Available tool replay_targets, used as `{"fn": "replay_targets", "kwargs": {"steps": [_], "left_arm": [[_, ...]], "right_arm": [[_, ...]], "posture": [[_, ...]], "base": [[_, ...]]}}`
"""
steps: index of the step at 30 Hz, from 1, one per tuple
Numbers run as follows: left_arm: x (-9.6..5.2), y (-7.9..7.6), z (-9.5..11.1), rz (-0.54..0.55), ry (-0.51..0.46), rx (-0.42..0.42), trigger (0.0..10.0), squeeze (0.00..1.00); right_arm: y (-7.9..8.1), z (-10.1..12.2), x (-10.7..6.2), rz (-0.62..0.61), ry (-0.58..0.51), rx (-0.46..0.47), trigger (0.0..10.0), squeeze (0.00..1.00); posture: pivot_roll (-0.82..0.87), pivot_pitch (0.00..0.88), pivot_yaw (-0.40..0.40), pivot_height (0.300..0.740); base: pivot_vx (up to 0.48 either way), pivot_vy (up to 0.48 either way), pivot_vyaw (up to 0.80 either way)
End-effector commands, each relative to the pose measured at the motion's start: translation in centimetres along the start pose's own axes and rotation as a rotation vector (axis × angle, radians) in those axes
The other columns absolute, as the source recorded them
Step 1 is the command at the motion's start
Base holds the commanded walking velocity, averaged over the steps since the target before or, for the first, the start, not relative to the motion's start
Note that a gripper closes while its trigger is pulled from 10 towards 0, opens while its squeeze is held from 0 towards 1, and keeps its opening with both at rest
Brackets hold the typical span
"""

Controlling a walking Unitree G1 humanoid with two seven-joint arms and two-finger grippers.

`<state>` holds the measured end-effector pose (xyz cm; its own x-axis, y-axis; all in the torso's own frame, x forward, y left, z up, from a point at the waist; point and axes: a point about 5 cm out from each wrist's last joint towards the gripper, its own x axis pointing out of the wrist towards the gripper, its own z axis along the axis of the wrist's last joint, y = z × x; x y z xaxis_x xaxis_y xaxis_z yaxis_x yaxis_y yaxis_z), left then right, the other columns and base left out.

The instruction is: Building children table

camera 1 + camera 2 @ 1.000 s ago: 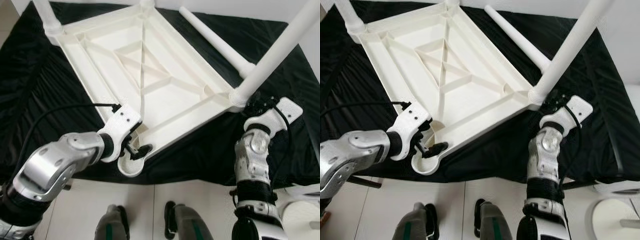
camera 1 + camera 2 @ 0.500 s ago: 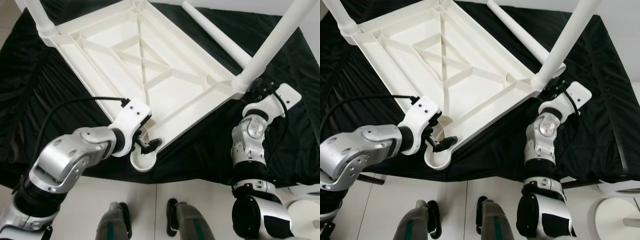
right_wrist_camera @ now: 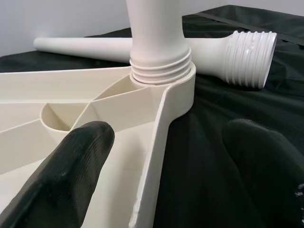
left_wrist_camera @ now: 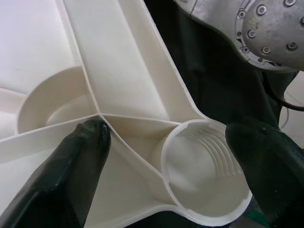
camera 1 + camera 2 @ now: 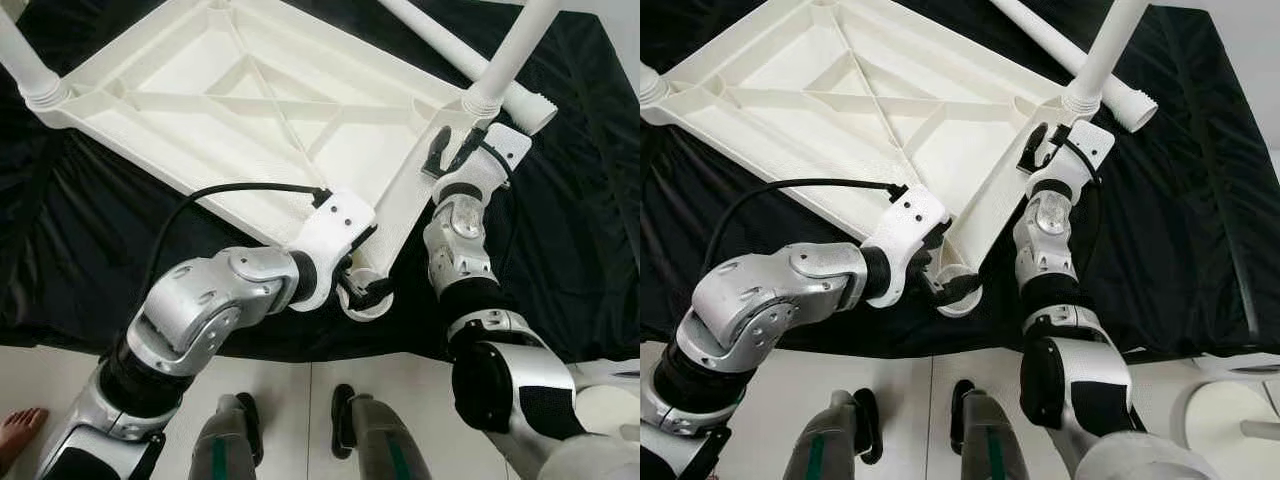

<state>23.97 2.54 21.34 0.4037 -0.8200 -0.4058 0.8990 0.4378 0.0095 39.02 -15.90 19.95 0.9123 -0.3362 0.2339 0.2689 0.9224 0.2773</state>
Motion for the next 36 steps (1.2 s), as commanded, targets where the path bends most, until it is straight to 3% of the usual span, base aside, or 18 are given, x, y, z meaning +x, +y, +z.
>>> {"fn": "replay_targets", "kwargs": {"steps": [1,9,10,11,13,14,15,16,17,18,19,29,36], "left_arm": [[0.6,-2.7,0.5,-0.167,-0.016,0.029,10.0,0.0],[0.5,-1.2,0.8,-0.097,-0.017,0.056,10.0,0.0],[0.2,-0.2,0.7,-0.049,-0.019,0.067,10.0,0.0],[0.2,-0.2,0.7,-0.049,-0.019,0.067,10.0,0.0],[-0.9,1.9,0.9,0.055,-0.051,0.119,10.0,0.0],[-0.9,1.9,0.9,0.055,-0.051,0.119,10.0,0.0],[-1.4,2.6,1.0,0.086,-0.057,0.121,10.0,0.15],[-1.4,2.6,1.0,0.086,-0.057,0.121,10.0,0.15],[-1.7,2.9,1.1,0.097,-0.064,0.124,10.0,0.41],[-1.9,3.0,1.2,0.099,-0.074,0.12,10.0,0.54],[-2.2,2.9,1.3,0.087,-0.079,0.13,10.0,0.6],[-3.1,3.5,3.3,0.116,-0.175,0.153,10.0,0.57],[-3.5,5.6,3.9,0.248,-0.293,0.153,10.0,0.51]], "right_arm": [[1.0,-1.7,-0.8,0.047,0.082,-0.015,10.0,0.0],[1.1,-1.6,-1.1,0.1,0.04,-0.001,10.0,0.0],[1.1,-1.6,-1.4,0.133,0.027,0.009,10.0,0.0],[1.1,-1.6,-1.4,0.133,0.027,0.009,10.0,0.0],[0.9,-1.6,-1.8,0.181,0.002,0.013,10.0,0.0],[0.9,-1.6,-1.8,0.181,0.002,0.013,10.0,0.0],[0.8,-1.8,-2.1,0.199,-0.001,0.013,10.0,0.0],[0.8,-1.8,-2.1,0.199,-0.001,0.013,10.0,0.0],[0.4,-1.9,-2.3,0.199,-0.002,0.012,10.0,0.0],[0.1,-2.2,-2.5,0.199,-0.001,0.005,10.0,0.0],[-0.3,-2.4,-2.7,0.196,0.0,0.004,10.0,0.0],[-0.6,-1.9,-3.0,0.241,-0.033,0.012,10.0,0.0],[-0.5,-0.7,-3.2,0.324,-0.069,0.0,10.0,0.0]], "posture": [[0.08,0.25,-0.013,0.74],[0.07,0.25,-0.016,0.74],[0.07,0.247,-0.016,0.74],[0.07,0.247,-0.016,0.74],[0.06,0.244,-0.017,0.74],[0.06,0.244,-0.017,0.74],[0.06,0.243,-0.017,0.74],[0.06,0.243,-0.017,0.74],[0.06,0.241,-0.019,0.74],[0.06,0.241,-0.02,0.74],[0.06,0.238,-0.022,0.74],[0.07,0.224,-0.036,0.74],[0.07,0.198,-0.059,0.74]], "base": [[0.0,0.0,0.0],[0.0,0.0,0.0],[0.0,0.0,0.0],[0.0,0.0,0.0],[0.0,0.0,0.0],[0.0,0.0,0.0],[0.0,0.0,0.0],[0.0,0.0,0.0],[0.0,0.0,0.0],[0.0,0.0,0.0],[0.0,0.0,0.0],[0.0,0.0,0.0],[0.0,0.0,0.0]]}}
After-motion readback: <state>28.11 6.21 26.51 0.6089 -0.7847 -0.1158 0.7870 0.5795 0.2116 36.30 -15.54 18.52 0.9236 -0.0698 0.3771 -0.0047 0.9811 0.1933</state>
